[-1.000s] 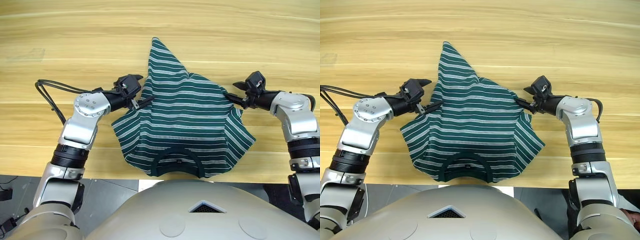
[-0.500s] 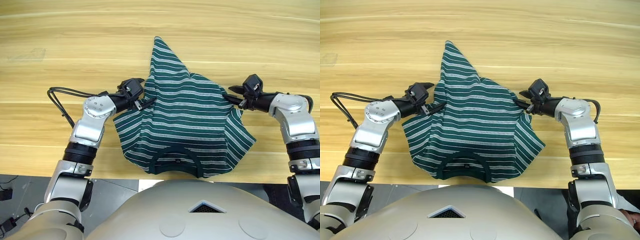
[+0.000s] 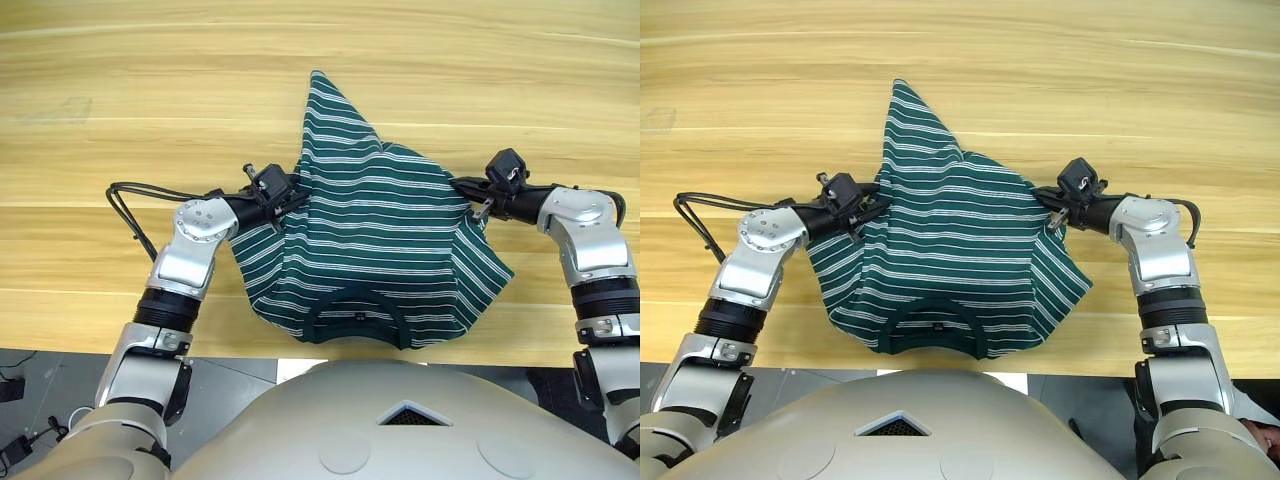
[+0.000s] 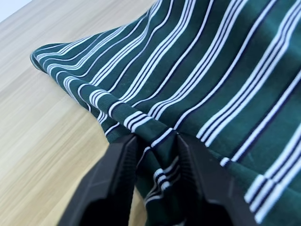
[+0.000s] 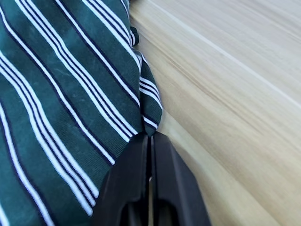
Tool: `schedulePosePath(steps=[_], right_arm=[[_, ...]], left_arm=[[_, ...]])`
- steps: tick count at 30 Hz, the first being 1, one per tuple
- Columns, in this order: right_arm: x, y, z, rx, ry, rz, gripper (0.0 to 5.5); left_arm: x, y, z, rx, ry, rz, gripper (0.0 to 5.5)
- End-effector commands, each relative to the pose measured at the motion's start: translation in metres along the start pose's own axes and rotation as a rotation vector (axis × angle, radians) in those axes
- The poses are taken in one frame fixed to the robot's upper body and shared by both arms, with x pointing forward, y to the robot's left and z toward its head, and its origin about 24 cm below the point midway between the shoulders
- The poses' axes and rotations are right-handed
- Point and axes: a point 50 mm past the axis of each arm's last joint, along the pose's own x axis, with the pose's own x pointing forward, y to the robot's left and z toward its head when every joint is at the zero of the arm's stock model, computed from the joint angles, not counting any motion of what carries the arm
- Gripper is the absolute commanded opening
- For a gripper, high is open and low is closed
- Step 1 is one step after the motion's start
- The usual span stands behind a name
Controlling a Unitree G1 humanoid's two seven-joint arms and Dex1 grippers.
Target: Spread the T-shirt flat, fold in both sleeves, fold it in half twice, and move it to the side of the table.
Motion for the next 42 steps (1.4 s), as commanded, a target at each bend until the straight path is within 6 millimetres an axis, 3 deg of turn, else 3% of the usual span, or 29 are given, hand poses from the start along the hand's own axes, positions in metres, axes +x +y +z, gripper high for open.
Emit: schedulePosePath(steps=[1, 3, 12, 17, 21, 25, 29, 33, 36, 42], right_arm=[[0.000, 0.004, -0.014, 0.022, 0.062, -0.002, 0.00], [0.001, 0.005, -0.015, 0.023, 0.056, 0.002, 0.00], [0.004, 0.010, -0.018, 0.023, 0.046, 0.033, 0.00], [0.005, 0.010, -0.010, 0.016, -0.008, 0.062, 0.00], [0.000, 0.008, 0.016, 0.106, -0.235, 0.116, 0.00], [-0.007, 0.013, 0.025, 0.203, -0.374, 0.203, 0.00], [-0.008, 0.021, 0.020, 0.255, -0.383, 0.255, 0.00], [-0.010, 0.027, 0.014, 0.266, -0.373, 0.298, 0.00], [-0.024, 0.032, 0.015, 0.276, -0.387, 0.397, 0.00], [-0.065, 0.036, 0.009, 0.383, -0.459, 0.563, 0.00]], left_arm=[[-0.001, -0.006, -0.018, -0.012, 0.082, -0.017, 0.71], [-0.002, -0.008, -0.021, -0.013, 0.087, -0.020, 0.36], [-0.002, -0.013, -0.023, -0.029, 0.069, -0.024, 0.36], [-0.005, -0.011, -0.019, -0.050, 0.036, 0.002, 0.36], [-0.018, -0.004, 0.000, -0.101, -0.093, 0.049, 0.36], [-0.035, 0.003, 0.012, -0.329, -0.259, 0.084, 0.36], [-0.049, -0.019, 0.022, -0.410, -0.362, -0.049, 0.36], [-0.055, -0.036, 0.022, -0.406, -0.355, -0.116, 0.36], [-0.067, -0.041, 0.026, -0.367, -0.355, -0.131, 0.36], [-0.117, -0.040, 0.035, -0.286, -0.373, -0.132, 0.36]])
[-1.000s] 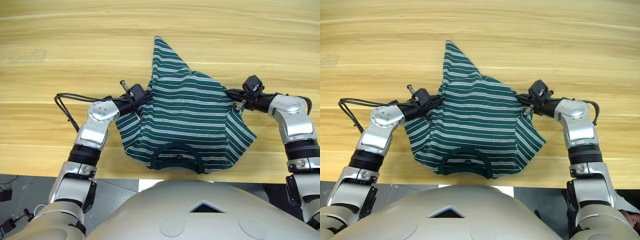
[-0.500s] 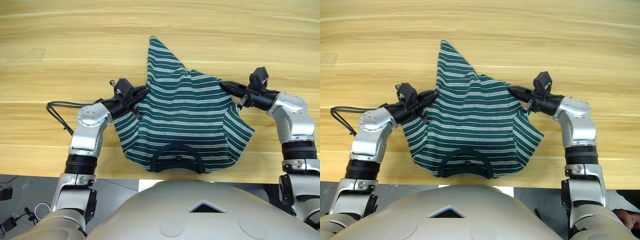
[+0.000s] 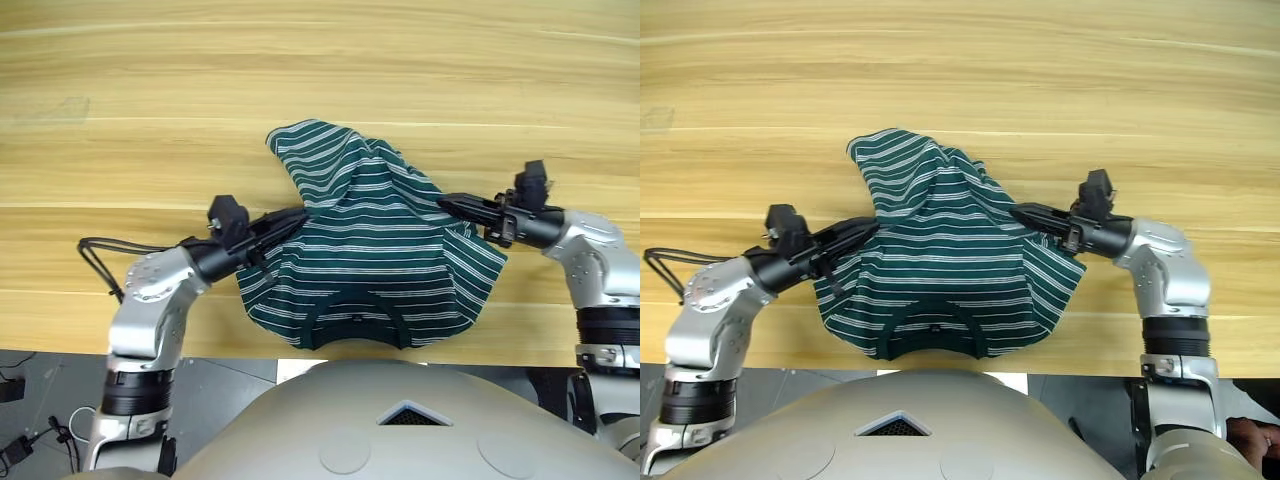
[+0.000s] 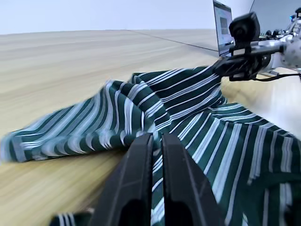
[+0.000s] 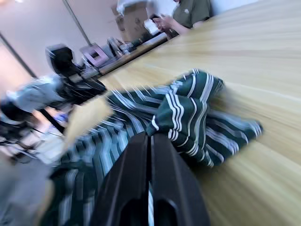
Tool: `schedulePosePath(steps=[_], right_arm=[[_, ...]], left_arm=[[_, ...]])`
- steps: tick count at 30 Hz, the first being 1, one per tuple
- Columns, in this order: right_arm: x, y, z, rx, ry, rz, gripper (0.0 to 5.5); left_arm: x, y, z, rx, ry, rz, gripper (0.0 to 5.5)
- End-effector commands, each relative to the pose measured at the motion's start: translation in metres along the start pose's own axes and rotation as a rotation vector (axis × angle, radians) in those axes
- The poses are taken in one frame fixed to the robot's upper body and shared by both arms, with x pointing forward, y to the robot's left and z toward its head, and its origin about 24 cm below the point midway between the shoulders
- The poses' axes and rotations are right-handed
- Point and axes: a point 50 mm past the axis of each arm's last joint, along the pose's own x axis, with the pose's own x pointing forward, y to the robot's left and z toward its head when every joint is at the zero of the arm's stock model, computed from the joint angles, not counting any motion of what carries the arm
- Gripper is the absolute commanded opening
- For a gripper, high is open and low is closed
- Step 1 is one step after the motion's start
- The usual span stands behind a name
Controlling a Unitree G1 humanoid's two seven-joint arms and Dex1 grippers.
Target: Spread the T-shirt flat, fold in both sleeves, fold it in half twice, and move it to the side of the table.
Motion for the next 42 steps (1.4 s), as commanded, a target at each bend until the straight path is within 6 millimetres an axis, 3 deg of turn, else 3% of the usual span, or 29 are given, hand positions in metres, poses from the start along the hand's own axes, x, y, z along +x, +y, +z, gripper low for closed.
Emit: schedulePosePath(steps=[1, 6, 10, 13, 18, 22, 29, 32, 37, 42], right_arm=[[-0.017, 0.011, -0.003, 0.047, 0.006, 0.039, 0.00], [-0.027, 0.016, -0.027, 0.035, 0.176, 0.030, 0.00], [-0.027, 0.019, -0.061, -0.149, 0.510, 0.031, 0.00], [-0.018, 0.021, -0.070, -0.273, 0.593, 0.063, 0.00], [0.002, 0.028, -0.059, -0.297, 0.478, 0.108, 0.00], [0.004, 0.028, -0.042, -0.135, 0.336, 0.088, 0.00], [-0.004, 0.028, -0.019, 0.041, 0.214, 0.112, 1.29], [-0.003, 0.018, -0.004, 0.042, 0.124, 0.053, 1.84], [-0.003, 0.009, 0.028, 0.052, -0.030, 0.004, 1.84], [0.024, -0.035, 0.027, -0.126, 0.033, -0.416, 1.84]], left_arm=[[-0.021, -0.002, 0.017, 0.051, -0.016, 0.002, 0.36], [-0.039, 0.003, 0.023, 0.057, -0.026, 0.049, 0.36], [-0.038, 0.004, 0.012, 0.061, 0.019, 0.059, 0.36], [-0.032, 0.007, 0.007, 0.059, 0.029, 0.056, 0.36], [-0.022, 0.006, -0.003, 0.048, 0.047, 0.018, 0.36], [-0.016, 0.008, -0.004, 0.050, 0.042, 0.008, 0.36], [-0.013, 0.012, -0.005, 0.054, 0.038, 0.016, 0.31], [-0.013, 0.013, -0.006, 0.051, 0.035, 0.019, 0.31], [-0.012, 0.012, -0.008, 0.041, 0.027, 0.017, 0.31], [-0.008, 0.012, -0.010, 0.035, 0.018, 0.019, 0.31]])
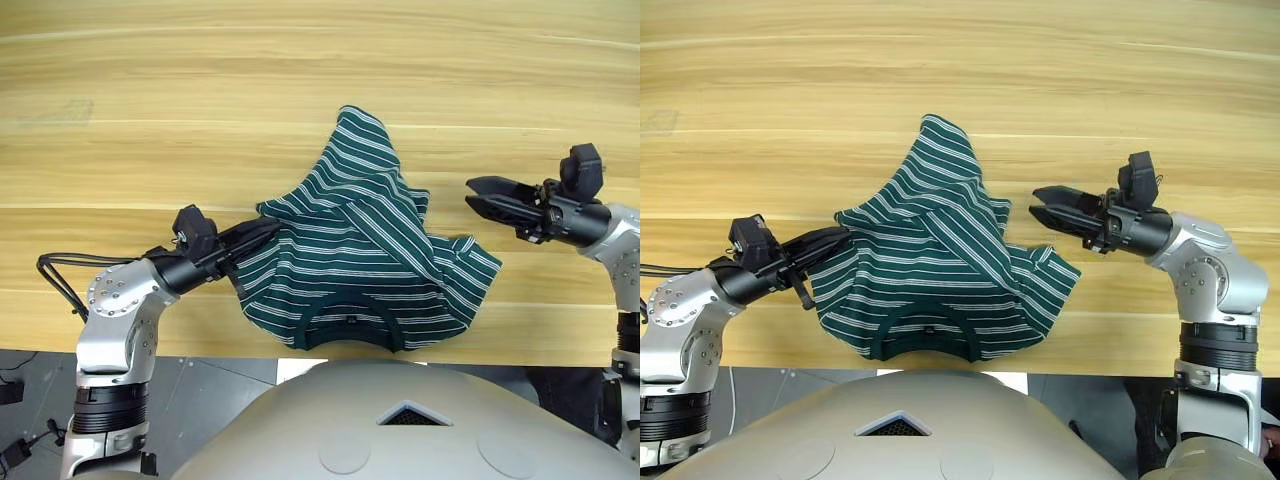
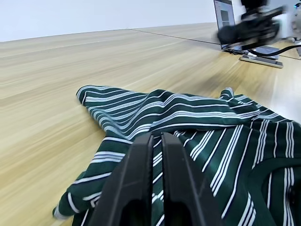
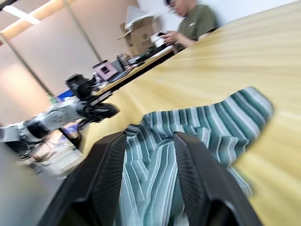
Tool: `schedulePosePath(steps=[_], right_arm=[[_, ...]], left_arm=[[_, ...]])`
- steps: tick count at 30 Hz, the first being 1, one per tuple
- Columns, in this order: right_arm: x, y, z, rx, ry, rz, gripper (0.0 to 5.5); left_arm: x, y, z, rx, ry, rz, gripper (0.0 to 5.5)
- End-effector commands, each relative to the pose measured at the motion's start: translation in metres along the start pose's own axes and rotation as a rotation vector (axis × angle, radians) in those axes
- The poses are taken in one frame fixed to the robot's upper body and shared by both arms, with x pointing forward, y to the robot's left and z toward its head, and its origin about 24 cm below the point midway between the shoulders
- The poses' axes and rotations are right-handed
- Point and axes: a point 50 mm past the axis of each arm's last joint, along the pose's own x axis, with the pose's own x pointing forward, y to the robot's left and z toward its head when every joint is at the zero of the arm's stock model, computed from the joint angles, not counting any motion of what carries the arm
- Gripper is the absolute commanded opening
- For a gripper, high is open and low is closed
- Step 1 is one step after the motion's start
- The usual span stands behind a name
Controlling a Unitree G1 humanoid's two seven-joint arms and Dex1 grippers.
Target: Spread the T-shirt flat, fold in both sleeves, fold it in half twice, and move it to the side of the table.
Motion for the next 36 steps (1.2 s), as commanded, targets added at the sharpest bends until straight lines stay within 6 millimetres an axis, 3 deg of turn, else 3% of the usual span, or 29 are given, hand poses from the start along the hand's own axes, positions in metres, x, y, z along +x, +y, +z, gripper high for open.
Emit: schedulePosePath(steps=[1, 5, 8, 19, 28, 36], right_arm=[[0.033, -0.022, -0.003, -0.111, 0.070, -0.289, 1.84], [0.058, -0.011, -0.017, -0.195, 0.191, -0.287, 1.84], [0.064, -0.005, -0.024, -0.194, 0.218, -0.255, 1.84], [0.040, -0.031, -0.036, -0.226, 0.305, -0.400, 1.84], [0.043, -0.022, -0.049, -0.223, 0.332, -0.329, 1.84], [0.036, -0.030, -0.040, -0.202, 0.253, -0.357, 1.84]], left_arm=[[0.002, 0.002, 0.000, 0.016, 0.001, 0.010, 0.31], [0.003, 0.004, 0.000, 0.025, 0.002, 0.012, 0.31], [0.006, 0.005, 0.001, 0.033, 0.002, 0.014, 0.31], [0.006, 0.006, 0.001, 0.022, -0.018, 0.040, 0.31], [0.005, 0.011, -0.002, 0.019, -0.004, 0.051, 0.31], [0.003, 0.010, -0.006, 0.002, -0.001, 0.055, 0.31]])
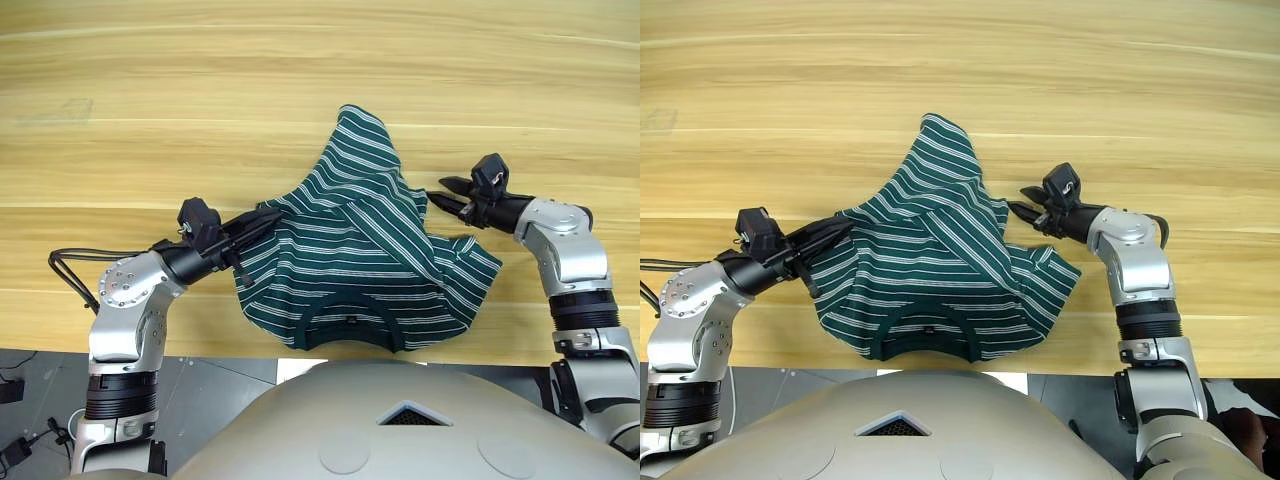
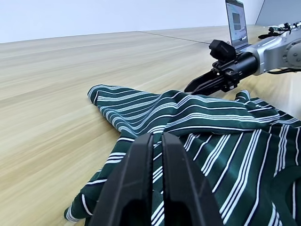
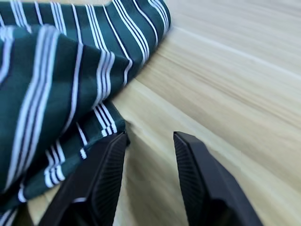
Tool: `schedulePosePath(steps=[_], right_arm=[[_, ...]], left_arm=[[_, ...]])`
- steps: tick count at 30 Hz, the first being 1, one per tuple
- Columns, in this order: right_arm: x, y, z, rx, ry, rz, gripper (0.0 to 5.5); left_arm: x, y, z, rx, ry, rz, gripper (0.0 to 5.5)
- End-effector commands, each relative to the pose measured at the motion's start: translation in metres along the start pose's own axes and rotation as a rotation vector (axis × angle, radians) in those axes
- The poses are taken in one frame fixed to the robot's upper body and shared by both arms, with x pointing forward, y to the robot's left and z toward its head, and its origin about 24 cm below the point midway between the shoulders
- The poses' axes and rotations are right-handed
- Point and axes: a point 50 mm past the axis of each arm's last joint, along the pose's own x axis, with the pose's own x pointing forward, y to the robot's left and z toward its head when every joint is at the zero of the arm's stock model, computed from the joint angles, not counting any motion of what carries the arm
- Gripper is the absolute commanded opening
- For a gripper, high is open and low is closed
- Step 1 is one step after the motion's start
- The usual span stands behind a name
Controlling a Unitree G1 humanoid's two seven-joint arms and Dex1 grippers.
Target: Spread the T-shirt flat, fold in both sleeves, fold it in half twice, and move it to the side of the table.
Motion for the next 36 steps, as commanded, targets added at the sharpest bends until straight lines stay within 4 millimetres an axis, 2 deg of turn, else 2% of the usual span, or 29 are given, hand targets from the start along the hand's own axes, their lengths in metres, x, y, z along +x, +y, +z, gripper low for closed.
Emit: schedulePosePath(steps=[1, 10, 15, 22, 29, 36], right_arm=[[-0.004, -0.010, 0.004, 0.018, -0.036, -0.036, 1.84], [0.005, 0.004, -0.004, -0.026, 0.012, 0.012, 1.84], [0.008, 0.012, -0.001, -0.058, 0.014, 0.054, 1.84], [0.009, 0.014, -0.002, -0.068, 0.021, 0.066, 1.84], [0.008, 0.012, -0.001, -0.077, 0.022, 0.074, 1.84], [0.001, 0.027, -0.003, -0.105, 0.034, 0.211, 1.84]], left_arm=[[-0.003, 0.001, -0.001, -0.006, -0.001, 0.010, 0.31], [-0.003, 0.001, -0.009, -0.011, 0.023, 0.008, 0.31], [-0.003, 0.001, -0.010, -0.020, 0.020, 0.009, 0.31], [-0.002, 0.000, -0.012, -0.025, 0.025, 0.009, 0.31], [-0.002, -0.001, -0.015, -0.037, 0.027, 0.007, 0.31], [-0.002, -0.003, -0.018, -0.063, 0.026, 0.005, 0.31]])
